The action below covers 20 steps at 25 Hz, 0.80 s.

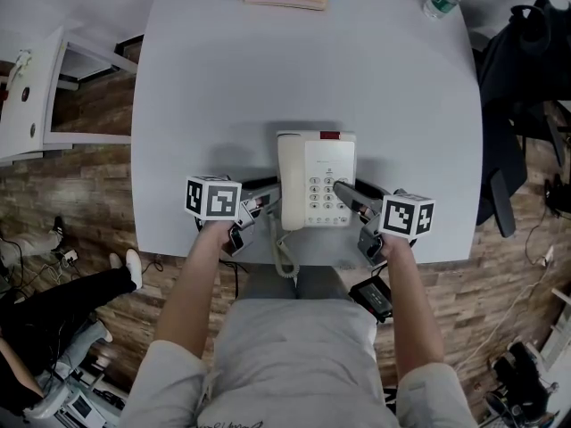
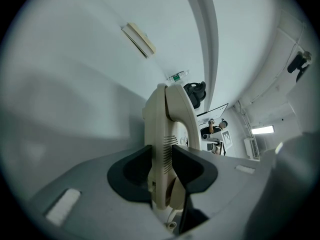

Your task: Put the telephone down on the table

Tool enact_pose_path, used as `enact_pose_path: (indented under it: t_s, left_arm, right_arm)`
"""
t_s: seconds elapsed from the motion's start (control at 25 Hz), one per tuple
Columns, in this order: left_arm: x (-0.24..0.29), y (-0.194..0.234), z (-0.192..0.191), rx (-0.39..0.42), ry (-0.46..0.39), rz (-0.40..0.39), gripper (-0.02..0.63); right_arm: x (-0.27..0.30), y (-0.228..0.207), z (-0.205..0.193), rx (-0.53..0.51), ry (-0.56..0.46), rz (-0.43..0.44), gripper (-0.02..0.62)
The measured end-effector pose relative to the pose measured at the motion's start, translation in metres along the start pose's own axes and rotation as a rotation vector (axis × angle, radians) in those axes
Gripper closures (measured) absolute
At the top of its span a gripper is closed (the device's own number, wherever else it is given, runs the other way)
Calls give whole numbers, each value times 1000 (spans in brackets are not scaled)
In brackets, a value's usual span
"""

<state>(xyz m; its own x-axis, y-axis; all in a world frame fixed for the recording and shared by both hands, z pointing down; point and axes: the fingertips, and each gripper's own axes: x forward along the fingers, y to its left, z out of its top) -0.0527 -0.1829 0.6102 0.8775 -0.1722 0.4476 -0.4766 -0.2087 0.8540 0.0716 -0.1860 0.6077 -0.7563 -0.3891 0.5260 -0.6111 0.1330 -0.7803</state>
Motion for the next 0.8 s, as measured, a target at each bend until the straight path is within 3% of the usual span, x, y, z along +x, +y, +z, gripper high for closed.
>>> enact_pose_path:
  t_s: [0.8]
  left_arm:
    - [5,9,-4,-34,-4,-4,460]
  right_arm:
    - [5,-7,-3,-12,14,-30,370]
